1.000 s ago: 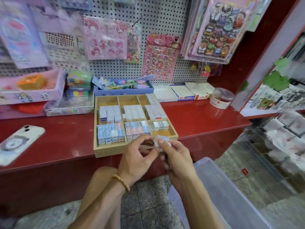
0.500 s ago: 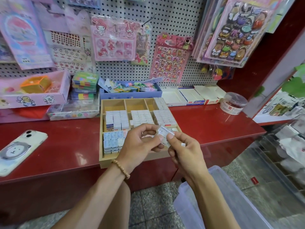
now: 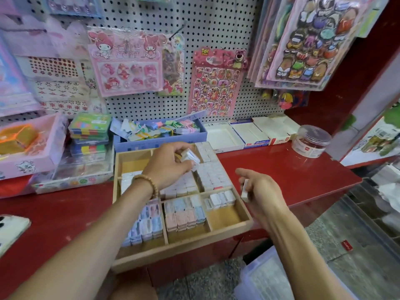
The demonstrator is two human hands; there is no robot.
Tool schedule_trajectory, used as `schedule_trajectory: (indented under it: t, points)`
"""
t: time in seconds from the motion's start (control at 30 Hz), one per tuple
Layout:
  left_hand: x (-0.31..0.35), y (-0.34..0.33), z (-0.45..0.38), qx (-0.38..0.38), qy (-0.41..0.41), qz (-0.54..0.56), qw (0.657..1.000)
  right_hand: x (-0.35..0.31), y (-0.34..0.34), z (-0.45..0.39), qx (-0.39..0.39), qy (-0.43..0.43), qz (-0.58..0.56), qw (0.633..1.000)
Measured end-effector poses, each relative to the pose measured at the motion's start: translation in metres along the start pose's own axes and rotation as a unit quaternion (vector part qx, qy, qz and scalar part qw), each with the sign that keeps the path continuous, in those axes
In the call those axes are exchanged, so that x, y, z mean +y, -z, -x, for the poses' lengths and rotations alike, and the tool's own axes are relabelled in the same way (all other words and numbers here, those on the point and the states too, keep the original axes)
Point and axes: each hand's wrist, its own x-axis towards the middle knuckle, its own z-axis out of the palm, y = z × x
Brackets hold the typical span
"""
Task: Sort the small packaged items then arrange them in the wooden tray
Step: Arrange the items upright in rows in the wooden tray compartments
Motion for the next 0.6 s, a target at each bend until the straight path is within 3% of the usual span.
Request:
schedule_trajectory:
  t: [0.2,0.33,0.6]
  points:
    - [-0.022,-0.005,-0.074,-0.012,-0.032,-0.19,0.981,0.003,0.0,-0.039,0.041,0.111,0.099,0.988]
    - [-0.037,-0.016,-0.112,-0.054,-0.033,-0.287,0.956,0.007,0.0,-0.06,0.057,0.115,0.111,0.986]
    - [-0.062,-0.04,-0.151,-0.055,-0.055,-0.352,0.933,0.013,0.004,-0.084,0.043,0.143,0.096,0.984]
